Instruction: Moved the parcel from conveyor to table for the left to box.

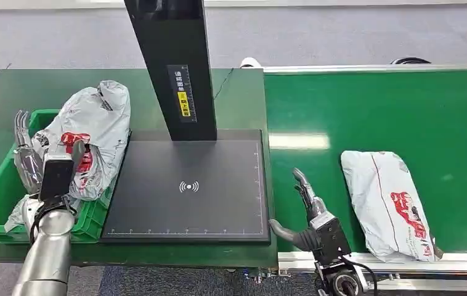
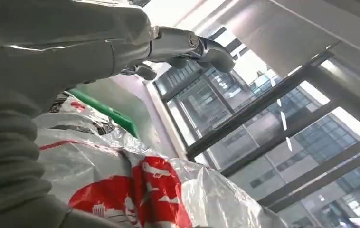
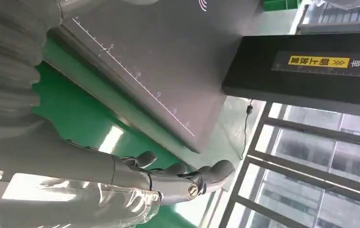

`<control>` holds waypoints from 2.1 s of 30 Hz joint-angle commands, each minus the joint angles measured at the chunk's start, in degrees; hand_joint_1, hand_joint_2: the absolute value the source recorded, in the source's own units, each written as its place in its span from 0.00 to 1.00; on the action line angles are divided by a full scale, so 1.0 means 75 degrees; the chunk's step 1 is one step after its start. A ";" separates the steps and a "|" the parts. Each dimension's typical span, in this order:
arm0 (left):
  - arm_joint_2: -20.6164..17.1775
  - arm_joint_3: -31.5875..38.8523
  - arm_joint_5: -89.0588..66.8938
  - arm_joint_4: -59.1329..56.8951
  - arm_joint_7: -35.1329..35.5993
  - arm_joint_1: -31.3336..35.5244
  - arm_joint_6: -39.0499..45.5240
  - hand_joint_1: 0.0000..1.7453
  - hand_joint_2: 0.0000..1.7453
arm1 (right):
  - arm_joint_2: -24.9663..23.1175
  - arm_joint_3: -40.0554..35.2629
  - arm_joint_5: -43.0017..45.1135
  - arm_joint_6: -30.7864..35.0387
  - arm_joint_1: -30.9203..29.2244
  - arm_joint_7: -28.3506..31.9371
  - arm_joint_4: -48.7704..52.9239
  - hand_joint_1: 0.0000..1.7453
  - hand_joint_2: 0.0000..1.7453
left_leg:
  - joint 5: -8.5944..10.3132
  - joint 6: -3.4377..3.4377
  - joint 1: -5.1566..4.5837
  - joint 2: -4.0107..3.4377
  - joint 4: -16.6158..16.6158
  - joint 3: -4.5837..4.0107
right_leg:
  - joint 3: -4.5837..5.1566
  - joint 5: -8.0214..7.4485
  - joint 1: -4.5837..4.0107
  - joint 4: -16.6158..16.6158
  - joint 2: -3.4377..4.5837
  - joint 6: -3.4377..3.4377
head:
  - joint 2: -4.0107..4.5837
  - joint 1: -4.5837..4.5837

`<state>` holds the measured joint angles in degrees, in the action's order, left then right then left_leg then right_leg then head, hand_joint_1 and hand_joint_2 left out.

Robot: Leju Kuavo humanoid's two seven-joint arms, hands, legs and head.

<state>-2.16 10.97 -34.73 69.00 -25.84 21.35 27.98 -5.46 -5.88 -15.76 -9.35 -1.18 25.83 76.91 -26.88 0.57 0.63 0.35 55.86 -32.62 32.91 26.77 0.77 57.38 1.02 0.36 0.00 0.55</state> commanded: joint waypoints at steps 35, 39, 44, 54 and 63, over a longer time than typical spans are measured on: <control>0.0112 -0.4521 0.0916 0.3667 -0.1720 -0.2685 -0.2528 0.00 1.00 | 0.0048 0.0248 0.0964 -0.0162 -0.0049 0.0350 -0.0028 0.00 1.00 | -0.0004 -0.0002 -0.0003 0.0019 -0.0014 0.0013 | -0.0020 0.0007 0.0002 -0.0017 -0.0026 0.0002 | 0.0000 0.0000; 0.0340 -0.4756 0.1501 0.2464 -0.1456 -0.2397 -0.3924 0.00 1.00 | -0.0016 0.0208 0.0910 -0.0365 -0.0281 0.0329 -0.0217 0.00 1.00 | 0.0001 -0.0004 -0.0012 0.0031 -0.0014 0.0011 | -0.0019 0.0007 0.0014 -0.0014 -0.0030 0.0006 | 0.0000 -0.0003; 0.0805 -0.4531 0.2165 0.1244 -0.0966 -0.2500 -0.4565 0.00 1.00 | -0.0044 0.0193 0.0848 -0.0326 -0.0404 0.0376 -0.0426 0.00 1.00 | 0.0002 -0.0004 -0.0011 0.0015 -0.0023 0.0024 | -0.0031 0.0002 0.0012 -0.0026 -0.0027 0.0005 | 0.0000 0.0000; 0.1338 -0.3356 0.3765 0.0385 -0.0245 -0.2254 -0.5005 0.00 1.00 | -0.0145 0.0167 0.0816 -0.0317 -0.0406 0.0413 -0.0458 0.00 1.00 | -0.0005 -0.0002 -0.0009 0.0010 -0.0007 0.0005 | -0.0008 0.0005 0.0010 -0.0010 -0.0015 0.0005 | 0.0000 0.0003; 0.1338 -0.3356 0.3765 0.0385 -0.0245 -0.2254 -0.5005 0.00 1.00 | -0.0145 0.0167 0.0816 -0.0317 -0.0406 0.0413 -0.0458 0.00 1.00 | -0.0007 -0.0004 -0.0002 0.0008 -0.0008 0.0010 | -0.0020 0.0004 0.0001 -0.0018 -0.0021 0.0001 | 0.0000 0.0000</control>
<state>7.15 -16.06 -6.54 76.91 -27.98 3.00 -9.42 -6.10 -5.79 -9.46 -11.80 -2.70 28.76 76.43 -26.93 0.57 0.58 0.43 55.86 -32.67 32.93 26.82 0.84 57.35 0.96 0.41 0.00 0.55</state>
